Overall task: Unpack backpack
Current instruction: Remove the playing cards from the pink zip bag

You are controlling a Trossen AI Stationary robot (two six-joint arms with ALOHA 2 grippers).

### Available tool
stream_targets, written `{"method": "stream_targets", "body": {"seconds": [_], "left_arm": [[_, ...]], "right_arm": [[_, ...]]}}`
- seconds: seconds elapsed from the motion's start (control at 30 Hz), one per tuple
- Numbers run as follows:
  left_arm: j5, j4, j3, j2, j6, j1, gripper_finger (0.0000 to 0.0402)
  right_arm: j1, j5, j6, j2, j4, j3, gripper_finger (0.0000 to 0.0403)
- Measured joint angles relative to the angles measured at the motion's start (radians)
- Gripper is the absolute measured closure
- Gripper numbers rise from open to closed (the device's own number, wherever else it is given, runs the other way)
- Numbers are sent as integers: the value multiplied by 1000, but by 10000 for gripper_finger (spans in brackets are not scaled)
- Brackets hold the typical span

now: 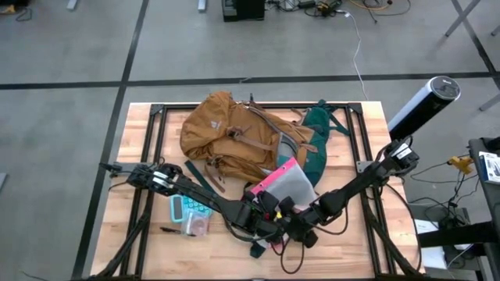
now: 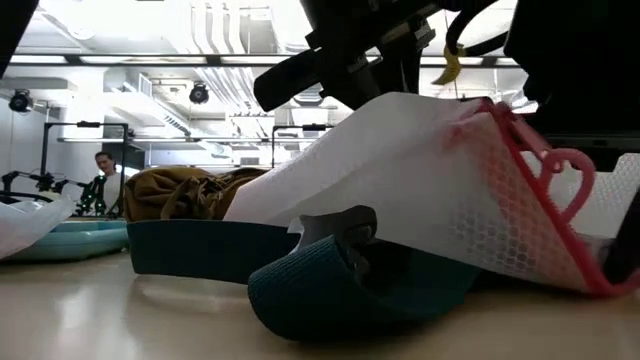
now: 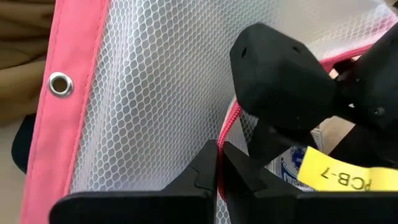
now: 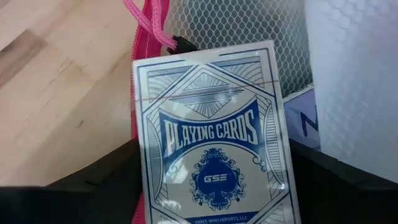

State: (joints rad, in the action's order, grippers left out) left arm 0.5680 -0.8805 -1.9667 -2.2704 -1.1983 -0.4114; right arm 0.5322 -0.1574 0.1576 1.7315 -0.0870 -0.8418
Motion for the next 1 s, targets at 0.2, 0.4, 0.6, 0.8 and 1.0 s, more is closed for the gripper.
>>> {"method": "stream_targets", "body": {"seconds": [0.2, 0.4, 0.6, 0.8, 1.0], "left_arm": [[-1, -2, 0, 0, 8, 0, 402], [-2, -8, 1, 0, 16, -1, 402], [4, -10, 2, 0, 17, 1, 402], [22, 49, 2, 0, 21, 1, 401], [25, 175, 2, 0, 152, 1, 401]], "right_arm": [[45, -7, -121, -63, -62, 4, 117], [182, 0, -346, -176, -202, 4, 117], [388, -3, -587, -202, -315, 6, 117], [549, -111, -888, -136, -341, 46, 87], [598, -119, -1055, -114, -342, 44, 79]]}}
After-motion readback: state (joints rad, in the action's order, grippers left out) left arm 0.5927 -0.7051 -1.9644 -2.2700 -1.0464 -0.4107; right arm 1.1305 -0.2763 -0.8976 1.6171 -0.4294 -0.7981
